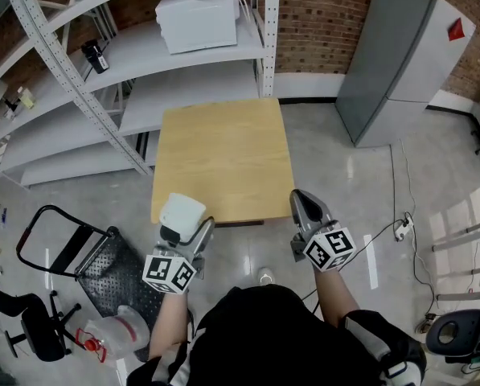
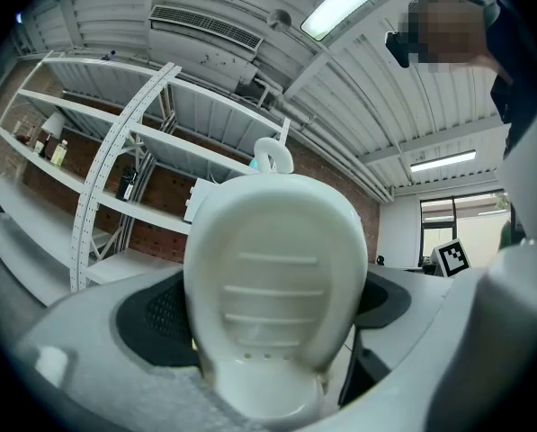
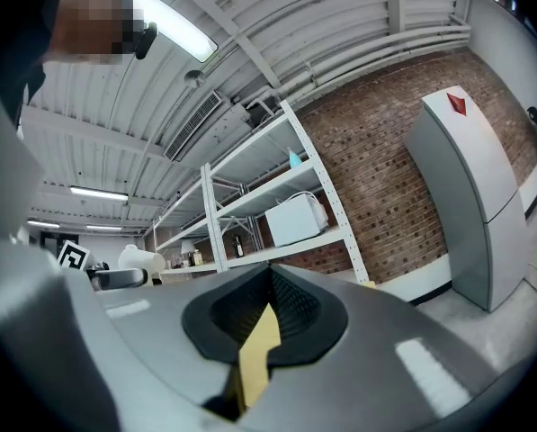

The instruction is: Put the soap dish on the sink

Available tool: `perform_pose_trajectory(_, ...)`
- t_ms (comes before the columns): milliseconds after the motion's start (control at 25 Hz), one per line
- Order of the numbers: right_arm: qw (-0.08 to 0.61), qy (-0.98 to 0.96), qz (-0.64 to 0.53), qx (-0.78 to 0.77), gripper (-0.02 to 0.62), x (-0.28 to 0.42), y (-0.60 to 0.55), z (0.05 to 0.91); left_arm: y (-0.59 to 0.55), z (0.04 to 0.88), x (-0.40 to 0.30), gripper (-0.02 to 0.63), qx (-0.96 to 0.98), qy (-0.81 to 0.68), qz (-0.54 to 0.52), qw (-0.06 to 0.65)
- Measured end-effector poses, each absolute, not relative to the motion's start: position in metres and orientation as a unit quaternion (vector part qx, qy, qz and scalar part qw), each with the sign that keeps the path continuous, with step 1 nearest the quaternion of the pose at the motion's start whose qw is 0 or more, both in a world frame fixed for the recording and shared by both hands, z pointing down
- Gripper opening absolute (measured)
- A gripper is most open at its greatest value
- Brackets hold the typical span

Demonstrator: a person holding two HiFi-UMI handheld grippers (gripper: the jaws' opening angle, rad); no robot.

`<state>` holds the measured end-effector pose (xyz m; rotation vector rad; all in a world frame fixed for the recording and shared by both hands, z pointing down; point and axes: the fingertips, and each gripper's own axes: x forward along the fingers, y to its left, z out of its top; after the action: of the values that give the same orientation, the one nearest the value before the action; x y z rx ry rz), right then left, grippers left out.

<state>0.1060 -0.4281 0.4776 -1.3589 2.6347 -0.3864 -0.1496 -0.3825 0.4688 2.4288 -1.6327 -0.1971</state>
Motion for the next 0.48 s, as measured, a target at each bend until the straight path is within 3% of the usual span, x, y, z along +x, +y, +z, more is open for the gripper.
perform_pose_trajectory(480,0.073,0.884,-0.136,-0.441,0.006,0.156,-0.489,0.489,-0.447,0.473,-0.109,0.486,0.811,-0.572,-0.067,0.105)
